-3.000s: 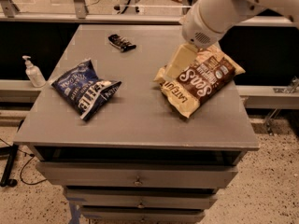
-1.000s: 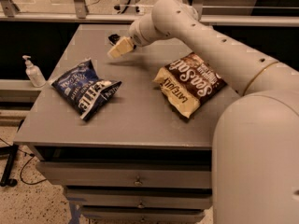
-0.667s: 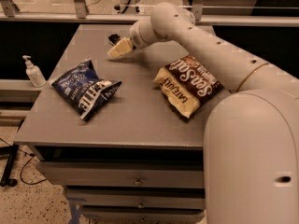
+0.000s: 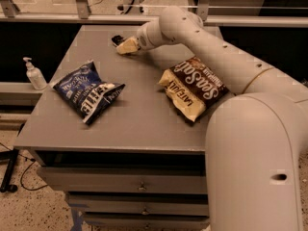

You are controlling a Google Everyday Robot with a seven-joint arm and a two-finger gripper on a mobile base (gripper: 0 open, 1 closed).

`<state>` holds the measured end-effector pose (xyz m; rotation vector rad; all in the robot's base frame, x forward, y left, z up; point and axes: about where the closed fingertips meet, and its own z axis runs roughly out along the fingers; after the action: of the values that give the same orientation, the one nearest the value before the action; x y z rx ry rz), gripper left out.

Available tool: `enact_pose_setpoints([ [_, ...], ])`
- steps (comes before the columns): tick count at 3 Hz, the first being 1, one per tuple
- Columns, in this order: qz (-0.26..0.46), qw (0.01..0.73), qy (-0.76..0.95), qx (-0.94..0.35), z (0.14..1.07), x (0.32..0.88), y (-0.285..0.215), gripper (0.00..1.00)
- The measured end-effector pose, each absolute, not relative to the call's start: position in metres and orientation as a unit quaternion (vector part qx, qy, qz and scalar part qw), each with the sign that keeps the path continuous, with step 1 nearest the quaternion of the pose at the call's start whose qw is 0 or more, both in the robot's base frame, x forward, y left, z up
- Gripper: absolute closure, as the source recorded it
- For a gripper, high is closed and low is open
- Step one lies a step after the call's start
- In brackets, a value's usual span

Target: Move rxbar chocolate near blue chip bag

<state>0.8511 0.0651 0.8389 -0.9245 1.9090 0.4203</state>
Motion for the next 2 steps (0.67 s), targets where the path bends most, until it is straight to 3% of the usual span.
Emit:
enact_pose_setpoints([
  [2, 0.210, 0.481, 0.773, -0.357, 0.853, 0.853, 0.066, 0.88],
])
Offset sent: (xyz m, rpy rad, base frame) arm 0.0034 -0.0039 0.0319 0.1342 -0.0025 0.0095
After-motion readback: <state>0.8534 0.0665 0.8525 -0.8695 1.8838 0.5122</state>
